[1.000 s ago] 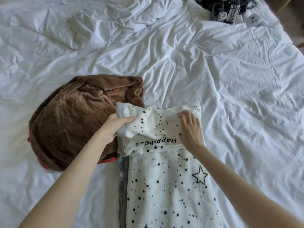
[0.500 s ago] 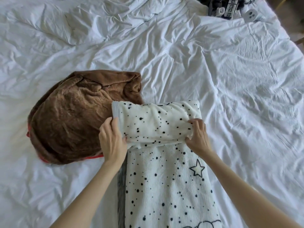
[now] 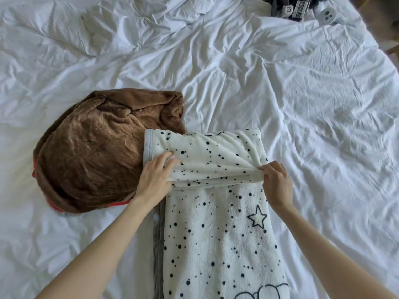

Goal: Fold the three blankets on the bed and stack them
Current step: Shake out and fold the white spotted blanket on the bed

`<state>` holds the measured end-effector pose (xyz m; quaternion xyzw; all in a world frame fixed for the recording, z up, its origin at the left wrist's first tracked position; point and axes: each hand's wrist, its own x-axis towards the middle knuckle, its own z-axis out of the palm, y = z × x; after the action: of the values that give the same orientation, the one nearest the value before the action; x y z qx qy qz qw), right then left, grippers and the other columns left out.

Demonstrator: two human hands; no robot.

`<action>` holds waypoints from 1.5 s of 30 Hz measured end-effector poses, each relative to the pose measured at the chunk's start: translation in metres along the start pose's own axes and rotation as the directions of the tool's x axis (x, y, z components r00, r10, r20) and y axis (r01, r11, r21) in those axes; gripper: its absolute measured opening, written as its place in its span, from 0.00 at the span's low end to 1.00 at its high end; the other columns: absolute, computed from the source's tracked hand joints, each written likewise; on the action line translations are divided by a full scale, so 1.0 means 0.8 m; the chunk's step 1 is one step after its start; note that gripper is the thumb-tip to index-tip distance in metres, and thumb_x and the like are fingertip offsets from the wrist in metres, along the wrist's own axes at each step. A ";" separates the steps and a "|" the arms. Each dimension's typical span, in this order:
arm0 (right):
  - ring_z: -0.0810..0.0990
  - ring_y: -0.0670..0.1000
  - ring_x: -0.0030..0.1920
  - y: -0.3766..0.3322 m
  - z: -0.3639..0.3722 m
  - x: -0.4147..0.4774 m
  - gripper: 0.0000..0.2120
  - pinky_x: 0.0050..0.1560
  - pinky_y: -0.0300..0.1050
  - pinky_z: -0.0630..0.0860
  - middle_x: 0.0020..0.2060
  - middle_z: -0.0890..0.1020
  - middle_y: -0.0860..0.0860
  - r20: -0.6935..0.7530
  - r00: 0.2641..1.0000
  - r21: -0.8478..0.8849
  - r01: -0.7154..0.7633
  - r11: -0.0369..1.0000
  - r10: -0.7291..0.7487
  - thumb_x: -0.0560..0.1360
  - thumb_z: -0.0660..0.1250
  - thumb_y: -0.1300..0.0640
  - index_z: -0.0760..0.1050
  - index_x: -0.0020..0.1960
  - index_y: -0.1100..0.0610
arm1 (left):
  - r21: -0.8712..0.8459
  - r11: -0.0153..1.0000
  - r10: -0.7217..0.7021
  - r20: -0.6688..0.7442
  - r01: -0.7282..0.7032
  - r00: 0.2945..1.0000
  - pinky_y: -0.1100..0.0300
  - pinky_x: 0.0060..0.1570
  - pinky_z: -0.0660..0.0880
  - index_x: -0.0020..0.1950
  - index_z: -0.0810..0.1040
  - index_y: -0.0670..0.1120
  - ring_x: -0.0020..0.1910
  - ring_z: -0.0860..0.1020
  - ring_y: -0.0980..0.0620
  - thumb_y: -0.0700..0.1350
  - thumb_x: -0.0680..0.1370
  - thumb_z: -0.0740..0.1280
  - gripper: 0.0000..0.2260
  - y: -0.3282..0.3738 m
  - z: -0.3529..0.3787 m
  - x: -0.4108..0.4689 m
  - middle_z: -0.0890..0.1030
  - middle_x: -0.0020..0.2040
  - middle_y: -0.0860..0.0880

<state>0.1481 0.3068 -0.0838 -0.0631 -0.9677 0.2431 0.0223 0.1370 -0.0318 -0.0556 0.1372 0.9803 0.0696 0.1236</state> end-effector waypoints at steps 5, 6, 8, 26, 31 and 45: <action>0.76 0.56 0.53 -0.005 0.011 0.008 0.15 0.40 0.51 0.79 0.51 0.77 0.55 0.090 0.995 -0.052 0.046 0.998 -0.041 0.68 0.70 0.68 0.79 0.53 0.61 | -0.101 0.990 0.088 -0.106 -0.098 0.990 0.54 0.51 0.78 0.58 0.78 0.43 0.52 0.80 0.47 0.35 0.67 0.75 0.20 -0.025 -0.024 0.010 0.81 0.54 0.48; 0.74 0.55 0.55 -0.010 0.016 0.008 0.20 0.49 0.51 0.77 0.55 0.76 0.55 0.151 0.985 -0.059 0.087 0.994 -0.077 0.66 0.74 0.62 0.76 0.57 0.60 | -0.101 0.987 0.116 -0.093 -0.125 0.989 0.54 0.51 0.79 0.58 0.79 0.42 0.53 0.80 0.47 0.36 0.68 0.75 0.19 -0.027 -0.027 0.008 0.81 0.54 0.48; 0.71 0.55 0.60 -0.017 0.026 0.009 0.34 0.61 0.54 0.71 0.60 0.73 0.56 0.271 0.952 -0.077 0.168 0.983 -0.141 0.61 0.80 0.49 0.72 0.62 0.59 | -0.105 0.982 0.153 -0.061 -0.158 0.986 0.53 0.47 0.81 0.59 0.78 0.42 0.53 0.80 0.48 0.35 0.70 0.72 0.18 -0.030 -0.029 0.001 0.79 0.55 0.48; 0.74 0.54 0.49 -0.002 0.025 0.010 0.19 0.33 0.48 0.78 0.54 0.74 0.56 0.241 0.962 -0.124 0.164 0.979 -0.131 0.68 0.68 0.72 0.74 0.57 0.60 | 0.300 0.946 0.074 0.166 -0.122 0.983 0.47 0.65 0.69 0.70 0.71 0.44 0.71 0.68 0.44 0.62 0.75 0.67 0.30 0.003 0.032 -0.014 0.70 0.73 0.44; 0.74 0.54 0.47 0.007 0.029 0.012 0.15 0.27 0.46 0.75 0.50 0.74 0.56 0.296 0.944 -0.147 0.197 0.969 -0.147 0.72 0.68 0.69 0.73 0.57 0.60 | 0.231 0.968 0.099 0.028 -0.103 0.995 0.48 0.54 0.75 0.58 0.77 0.43 0.60 0.76 0.43 0.40 0.69 0.73 0.18 0.014 0.035 -0.003 0.78 0.60 0.44; 0.72 0.53 0.42 0.006 -0.042 -0.101 0.15 0.25 0.44 0.73 0.42 0.74 0.55 0.046 0.967 -0.147 0.253 0.956 -0.249 0.65 0.67 0.78 0.76 0.46 0.62 | -0.041 0.954 0.290 -0.136 -0.298 0.947 0.58 0.56 0.76 0.71 0.72 0.48 0.54 0.80 0.53 0.28 0.70 0.70 0.32 0.019 0.029 -0.113 0.83 0.56 0.50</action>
<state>0.2312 0.3157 -0.0575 0.0620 -0.9837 0.1650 0.0351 0.2309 -0.0412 -0.0548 0.2734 0.9522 0.1258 0.0525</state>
